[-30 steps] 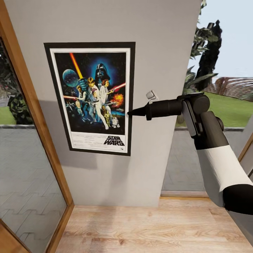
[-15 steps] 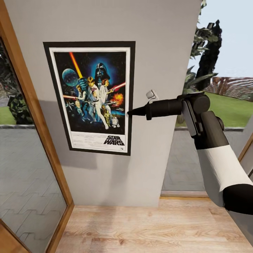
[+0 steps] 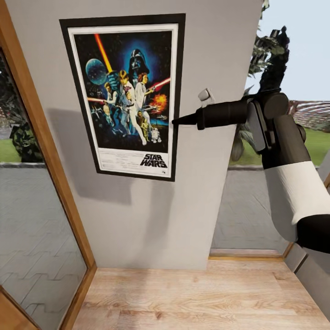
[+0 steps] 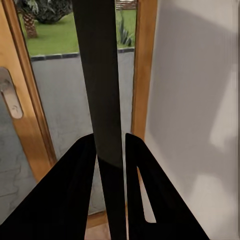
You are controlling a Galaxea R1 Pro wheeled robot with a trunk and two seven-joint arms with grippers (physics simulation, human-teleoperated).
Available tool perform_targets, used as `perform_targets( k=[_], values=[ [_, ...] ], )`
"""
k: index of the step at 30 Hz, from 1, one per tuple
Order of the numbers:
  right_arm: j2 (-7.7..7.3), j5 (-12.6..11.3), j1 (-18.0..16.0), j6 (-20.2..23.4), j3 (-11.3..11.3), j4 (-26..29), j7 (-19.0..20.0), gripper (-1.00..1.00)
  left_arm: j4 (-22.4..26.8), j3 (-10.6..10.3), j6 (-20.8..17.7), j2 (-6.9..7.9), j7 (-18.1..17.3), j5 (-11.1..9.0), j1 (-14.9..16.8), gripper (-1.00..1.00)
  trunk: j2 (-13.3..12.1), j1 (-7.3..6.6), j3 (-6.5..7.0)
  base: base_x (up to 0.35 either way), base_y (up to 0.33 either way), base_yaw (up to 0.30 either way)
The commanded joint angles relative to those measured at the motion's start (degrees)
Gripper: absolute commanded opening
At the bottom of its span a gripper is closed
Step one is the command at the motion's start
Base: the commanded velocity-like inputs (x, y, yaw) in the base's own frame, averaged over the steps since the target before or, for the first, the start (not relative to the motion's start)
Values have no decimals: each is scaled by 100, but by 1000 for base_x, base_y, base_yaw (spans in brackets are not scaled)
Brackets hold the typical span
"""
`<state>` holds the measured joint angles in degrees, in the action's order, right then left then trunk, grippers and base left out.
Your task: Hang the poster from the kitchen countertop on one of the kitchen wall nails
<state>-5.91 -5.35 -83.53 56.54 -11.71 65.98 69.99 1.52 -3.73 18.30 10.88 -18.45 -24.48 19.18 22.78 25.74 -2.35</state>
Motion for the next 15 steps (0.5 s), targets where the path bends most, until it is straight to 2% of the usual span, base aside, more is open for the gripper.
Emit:
perform_targets(
  k=[1, 15],
  values=[
    [-6, -63, -53, 58, -14, -32, -20, -100, -6, -40, 16, 1, -27, -57, 6, 100, 13, 4, -14, 0, 0, 0],
    [51, -63, -136, 59, -15, -91, -33, -100, -4, -40, 16, 1, -27, -57, 6, 100, 13, 4, -14, 0, 0, 0]
  ],
)
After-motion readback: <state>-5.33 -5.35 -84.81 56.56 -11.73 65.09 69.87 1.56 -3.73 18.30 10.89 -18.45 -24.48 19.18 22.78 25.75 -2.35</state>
